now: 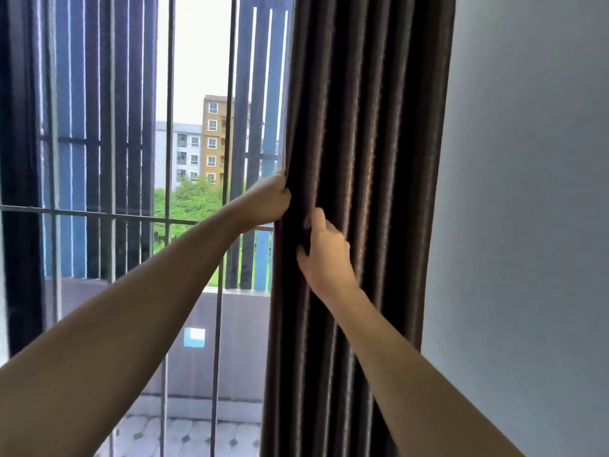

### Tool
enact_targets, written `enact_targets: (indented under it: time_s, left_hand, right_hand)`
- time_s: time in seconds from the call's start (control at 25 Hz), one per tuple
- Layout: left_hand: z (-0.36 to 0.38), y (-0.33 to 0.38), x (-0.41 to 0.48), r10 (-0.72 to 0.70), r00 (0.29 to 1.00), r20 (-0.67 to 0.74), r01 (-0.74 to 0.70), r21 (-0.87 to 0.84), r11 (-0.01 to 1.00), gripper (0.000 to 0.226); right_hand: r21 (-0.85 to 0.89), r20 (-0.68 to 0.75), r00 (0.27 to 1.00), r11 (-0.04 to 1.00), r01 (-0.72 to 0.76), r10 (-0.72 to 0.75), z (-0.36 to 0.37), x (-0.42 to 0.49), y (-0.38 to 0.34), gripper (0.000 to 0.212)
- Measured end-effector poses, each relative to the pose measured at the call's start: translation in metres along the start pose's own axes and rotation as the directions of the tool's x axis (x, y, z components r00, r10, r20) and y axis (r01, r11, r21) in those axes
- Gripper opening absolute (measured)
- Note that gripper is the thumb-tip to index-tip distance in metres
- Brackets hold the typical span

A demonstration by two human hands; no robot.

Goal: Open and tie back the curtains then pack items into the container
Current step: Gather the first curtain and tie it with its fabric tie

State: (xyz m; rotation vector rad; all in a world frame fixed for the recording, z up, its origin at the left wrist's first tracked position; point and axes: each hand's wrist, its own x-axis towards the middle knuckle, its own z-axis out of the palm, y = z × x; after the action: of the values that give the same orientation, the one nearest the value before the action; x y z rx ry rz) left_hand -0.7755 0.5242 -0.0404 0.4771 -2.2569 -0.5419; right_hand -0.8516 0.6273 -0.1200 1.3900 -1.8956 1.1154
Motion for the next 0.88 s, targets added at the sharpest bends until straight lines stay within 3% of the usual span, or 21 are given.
enact_targets:
  time_s: [0.2,0.32,0.44,0.56,0.72,0.88]
  left_hand:
    - [0.023,-0.052,-0.025,-0.109,0.989,0.099,0.083,0.234,0.969,0.028]
    - [0.027,-0.06,-0.033,-0.177,0.971,0.158,0.144,0.201,0.969,0.027]
    - [0.028,-0.05,-0.029,-0.113,0.968,0.224,0.078,0.162,0.984,0.026]
    - [0.028,-0.036,-0.026,-0.148,0.933,0.327,0.081,0.21,0.974,0.009]
    - [0.02,-0.021,-0.026,-0.174,0.898,0.405,0.123,0.151,0.981,0.029]
    - [0.022,-0.017,-0.029,-0.177,0.883,0.435,0.121,0.153,0.981,0.007]
  right_hand:
    - [-0.015,-0.022,0.999,0.999,0.03,-0.03,0.04,-0.039,0.018,0.029]
    - [-0.06,-0.032,0.994,0.993,0.105,-0.107,0.056,-0.061,0.027,0.039]
    - [-0.119,0.002,0.99,0.983,0.143,-0.144,0.066,-0.084,0.033,0.052]
    - [-0.13,0.055,0.986,0.978,0.164,-0.158,0.08,-0.114,0.04,0.066]
    - [-0.115,0.074,0.986,0.98,0.16,-0.152,0.082,-0.122,0.037,0.067]
    - [-0.111,0.11,0.985,0.983,0.147,-0.134,0.084,-0.121,0.034,0.067]
